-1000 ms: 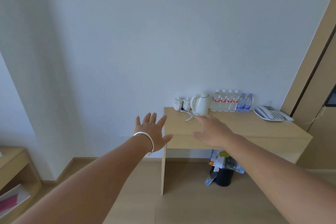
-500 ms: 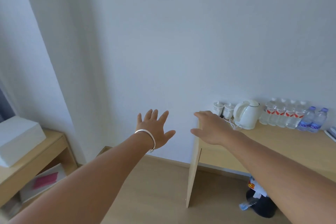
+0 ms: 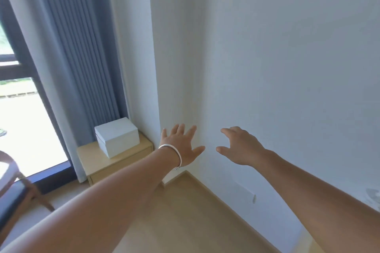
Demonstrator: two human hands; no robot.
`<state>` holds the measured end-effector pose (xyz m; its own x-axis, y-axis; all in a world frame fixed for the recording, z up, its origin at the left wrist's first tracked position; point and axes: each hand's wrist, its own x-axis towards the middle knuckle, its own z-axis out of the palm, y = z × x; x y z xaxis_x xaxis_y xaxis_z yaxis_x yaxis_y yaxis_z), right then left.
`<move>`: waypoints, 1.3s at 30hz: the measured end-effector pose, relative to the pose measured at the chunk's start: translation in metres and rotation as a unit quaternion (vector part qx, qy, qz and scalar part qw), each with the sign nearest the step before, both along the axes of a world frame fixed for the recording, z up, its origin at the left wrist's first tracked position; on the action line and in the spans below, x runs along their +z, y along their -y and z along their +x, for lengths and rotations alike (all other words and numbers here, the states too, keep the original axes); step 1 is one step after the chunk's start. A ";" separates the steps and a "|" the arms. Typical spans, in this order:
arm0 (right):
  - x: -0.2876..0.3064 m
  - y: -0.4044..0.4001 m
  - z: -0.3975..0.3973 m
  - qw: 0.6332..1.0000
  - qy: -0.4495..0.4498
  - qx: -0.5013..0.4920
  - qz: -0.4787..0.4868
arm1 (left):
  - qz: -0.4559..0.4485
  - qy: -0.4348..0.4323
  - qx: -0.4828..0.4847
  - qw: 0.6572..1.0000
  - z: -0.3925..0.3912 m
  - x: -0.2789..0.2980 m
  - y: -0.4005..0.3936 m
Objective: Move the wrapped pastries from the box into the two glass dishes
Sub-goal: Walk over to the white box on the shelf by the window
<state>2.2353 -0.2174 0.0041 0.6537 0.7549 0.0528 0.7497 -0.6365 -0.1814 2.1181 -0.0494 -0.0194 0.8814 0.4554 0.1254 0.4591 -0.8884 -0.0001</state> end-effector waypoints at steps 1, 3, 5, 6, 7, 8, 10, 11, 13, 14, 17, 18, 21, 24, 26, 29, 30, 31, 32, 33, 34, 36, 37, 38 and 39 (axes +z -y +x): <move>-0.001 -0.013 0.006 1.000 -0.003 0.016 -0.001 | 0.000 -0.001 0.016 1.000 -0.002 -0.003 -0.008; -0.005 -0.042 0.014 0.999 -0.010 0.049 -0.007 | -0.004 -0.004 0.048 0.999 -0.008 -0.010 -0.026; -0.012 -0.074 0.017 0.996 -0.017 0.084 -0.014 | -0.012 -0.005 0.084 0.996 -0.015 -0.018 -0.048; -0.016 -0.092 0.017 0.994 -0.019 0.102 -0.017 | -0.014 -0.006 0.103 0.995 -0.020 -0.022 -0.060; -0.021 -0.109 0.016 0.992 -0.022 0.119 -0.019 | -0.017 -0.006 0.121 0.993 -0.025 -0.026 -0.073; -0.025 -0.127 0.015 0.990 -0.025 0.137 -0.021 | -0.020 -0.005 0.138 0.990 -0.030 -0.031 -0.086; -0.032 -0.165 0.013 0.984 -0.024 0.172 -0.027 | -0.027 -0.006 0.171 0.985 -0.040 -0.039 -0.116; -0.036 -0.185 0.011 0.981 -0.023 0.188 -0.029 | -0.030 -0.006 0.186 0.982 -0.043 -0.043 -0.132; -0.041 -0.225 0.010 0.976 -0.023 0.214 -0.029 | -0.035 -0.002 0.216 0.976 -0.049 -0.051 -0.167; -0.044 -0.246 0.011 0.974 -0.023 0.225 -0.030 | -0.039 -0.001 0.228 0.973 -0.050 -0.054 -0.186; -0.047 -0.306 0.012 0.968 -0.019 0.248 -0.040 | -0.051 0.005 0.250 0.967 -0.052 -0.061 -0.242; -0.048 -0.326 0.013 0.966 -0.016 0.254 -0.042 | -0.055 0.012 0.258 0.964 -0.051 -0.062 -0.261; -0.048 -0.377 0.018 0.964 -0.011 0.261 -0.053 | -0.078 0.022 0.277 0.957 -0.049 -0.064 -0.312; -0.050 -0.423 0.022 0.963 -0.007 0.262 -0.063 | -0.083 0.020 0.284 0.955 -0.046 -0.067 -0.352; -0.051 -0.450 0.024 0.962 -0.006 0.266 -0.067 | -0.082 0.019 0.286 0.955 -0.046 -0.068 -0.375; -0.058 -0.488 0.025 0.958 -0.017 0.279 -0.071 | -0.091 0.024 0.298 0.950 -0.048 -0.075 -0.403; -0.061 -0.499 0.026 0.956 -0.022 0.284 -0.073 | -0.097 0.021 0.304 0.948 -0.049 -0.078 -0.412; -0.065 -0.511 0.027 0.954 -0.027 0.288 -0.075 | -0.100 0.016 0.309 0.946 -0.049 -0.081 -0.421; -0.069 -0.523 0.028 0.953 -0.031 0.292 -0.078 | -0.102 0.010 0.315 0.944 -0.049 -0.085 -0.430; -0.074 -0.535 0.031 0.951 -0.034 0.296 -0.081 | -0.104 0.005 0.321 0.941 -0.049 -0.089 -0.440; -0.078 -0.547 0.033 0.950 -0.037 0.299 -0.083 | -0.106 0.003 0.327 0.939 -0.048 -0.094 -0.450; -0.088 -0.572 0.040 0.947 -0.044 0.306 -0.087 | -0.113 0.000 0.341 0.933 -0.047 -0.104 -0.470; -0.093 -0.585 0.044 0.946 -0.046 0.310 -0.088 | -0.116 -0.002 0.349 0.930 -0.045 -0.110 -0.481; -0.099 -0.599 0.049 0.944 -0.049 0.314 -0.087 | -0.122 -0.005 0.357 0.926 -0.043 -0.115 -0.493; -0.105 -0.614 0.054 0.943 -0.054 0.318 -0.087 | -0.127 -0.009 0.364 0.922 -0.039 -0.120 -0.504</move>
<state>2.2891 0.3962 -0.1005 0.0607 0.9871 -0.1485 0.9726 -0.0919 -0.2137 2.0790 0.4551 -0.1397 0.3303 0.9406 -0.0790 0.9364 -0.3160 0.1525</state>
